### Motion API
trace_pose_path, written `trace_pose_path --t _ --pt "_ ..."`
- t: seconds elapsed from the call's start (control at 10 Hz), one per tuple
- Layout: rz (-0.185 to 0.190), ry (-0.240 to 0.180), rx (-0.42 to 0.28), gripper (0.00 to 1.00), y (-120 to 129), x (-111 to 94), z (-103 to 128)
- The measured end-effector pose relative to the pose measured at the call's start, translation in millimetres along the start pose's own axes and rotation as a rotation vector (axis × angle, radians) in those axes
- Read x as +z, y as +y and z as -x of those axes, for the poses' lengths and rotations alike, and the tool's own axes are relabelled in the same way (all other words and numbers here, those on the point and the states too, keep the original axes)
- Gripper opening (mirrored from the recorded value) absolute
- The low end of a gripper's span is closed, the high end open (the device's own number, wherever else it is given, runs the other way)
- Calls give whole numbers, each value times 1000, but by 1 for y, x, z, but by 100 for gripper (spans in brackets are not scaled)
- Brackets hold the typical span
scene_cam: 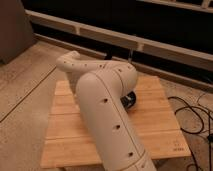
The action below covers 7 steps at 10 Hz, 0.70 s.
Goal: Place the ceramic cup over the eraser
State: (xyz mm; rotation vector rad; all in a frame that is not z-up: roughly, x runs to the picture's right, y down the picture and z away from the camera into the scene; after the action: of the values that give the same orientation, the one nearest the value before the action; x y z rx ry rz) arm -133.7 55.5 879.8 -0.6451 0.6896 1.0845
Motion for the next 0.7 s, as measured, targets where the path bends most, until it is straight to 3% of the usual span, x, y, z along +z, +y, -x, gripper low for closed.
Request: trace_pose_path --t 0.3,0.4,0.6,0.7 --pt "-45 -93 7 0 -10 -39 14" --pt "-57 -154 26 0 -17 -65 19" --pt "-50 -227 72 0 -33 -95 21" --pt "-36 -272 122 0 -54 -116 20"
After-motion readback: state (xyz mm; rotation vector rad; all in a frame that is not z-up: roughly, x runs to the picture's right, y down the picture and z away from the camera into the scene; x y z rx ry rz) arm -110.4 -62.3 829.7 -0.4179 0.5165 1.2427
